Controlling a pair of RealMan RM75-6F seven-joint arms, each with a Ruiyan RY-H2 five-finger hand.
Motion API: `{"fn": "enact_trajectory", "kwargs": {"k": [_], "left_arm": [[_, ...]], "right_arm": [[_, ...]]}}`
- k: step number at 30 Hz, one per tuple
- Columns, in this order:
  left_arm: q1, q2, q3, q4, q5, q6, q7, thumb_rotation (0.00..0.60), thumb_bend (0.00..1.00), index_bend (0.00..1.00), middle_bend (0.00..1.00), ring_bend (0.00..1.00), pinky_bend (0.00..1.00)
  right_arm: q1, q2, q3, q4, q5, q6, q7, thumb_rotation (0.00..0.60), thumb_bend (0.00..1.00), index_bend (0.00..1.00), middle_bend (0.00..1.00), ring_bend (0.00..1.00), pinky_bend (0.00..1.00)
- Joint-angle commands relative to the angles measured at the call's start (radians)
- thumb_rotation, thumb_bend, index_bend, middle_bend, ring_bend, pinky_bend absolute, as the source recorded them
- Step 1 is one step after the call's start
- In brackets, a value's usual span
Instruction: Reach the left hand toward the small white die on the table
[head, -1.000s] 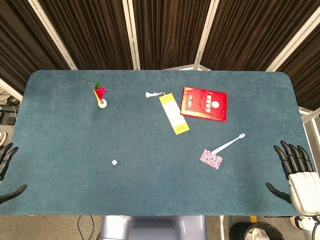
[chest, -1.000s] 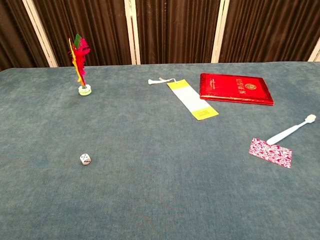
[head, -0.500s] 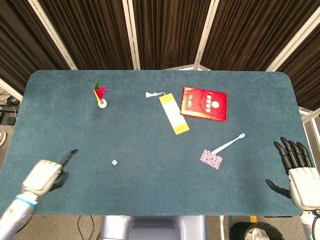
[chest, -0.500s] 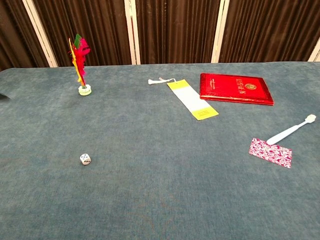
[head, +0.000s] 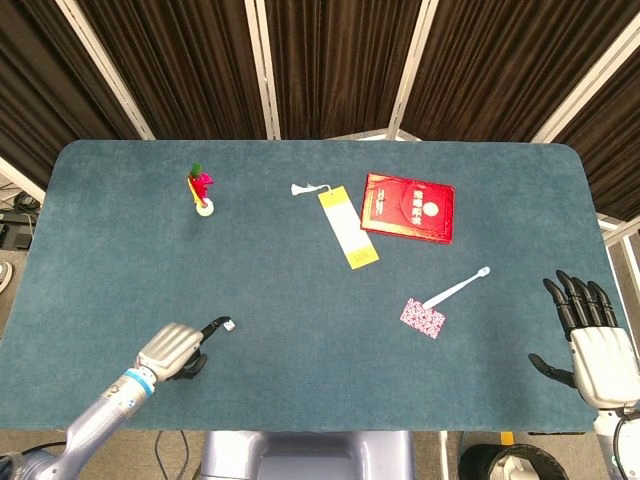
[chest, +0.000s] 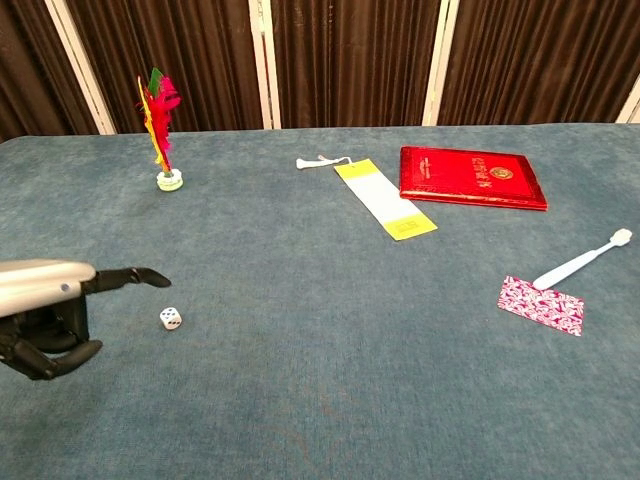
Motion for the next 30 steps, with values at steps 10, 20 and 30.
{"fn": "enact_trajectory", "kwargs": {"k": [10,20,30], "left_arm": [[-0.039,-0.068,0.030,0.025,-0.133,0.021,0.102,0.600,0.65,0.00,0.97,0.86,1.00],[-0.056,-0.090,0.047,0.053,-0.151,0.028,0.089,0.600,0.65,0.00,0.97,0.86,1.00],[-0.058,-0.069,0.079,0.043,-0.153,0.021,0.068,0.600,0.65,0.00,0.97,0.86,1.00]], "right_arm": [[0.006,-0.003,0.001,0.003,0.010,-0.007,-0.001,0.600,0.00,0.00,0.00,0.00,0.00],[0.001,0.003,-0.002,-0.003,-0.004,0.011,0.007,0.600,0.00,0.00,0.00,0.00,0.00],[0.000,0.007,-0.004,-0.001,-0.005,0.014,0.017,0.600,0.00,0.00,0.00,0.00,0.00]]}}
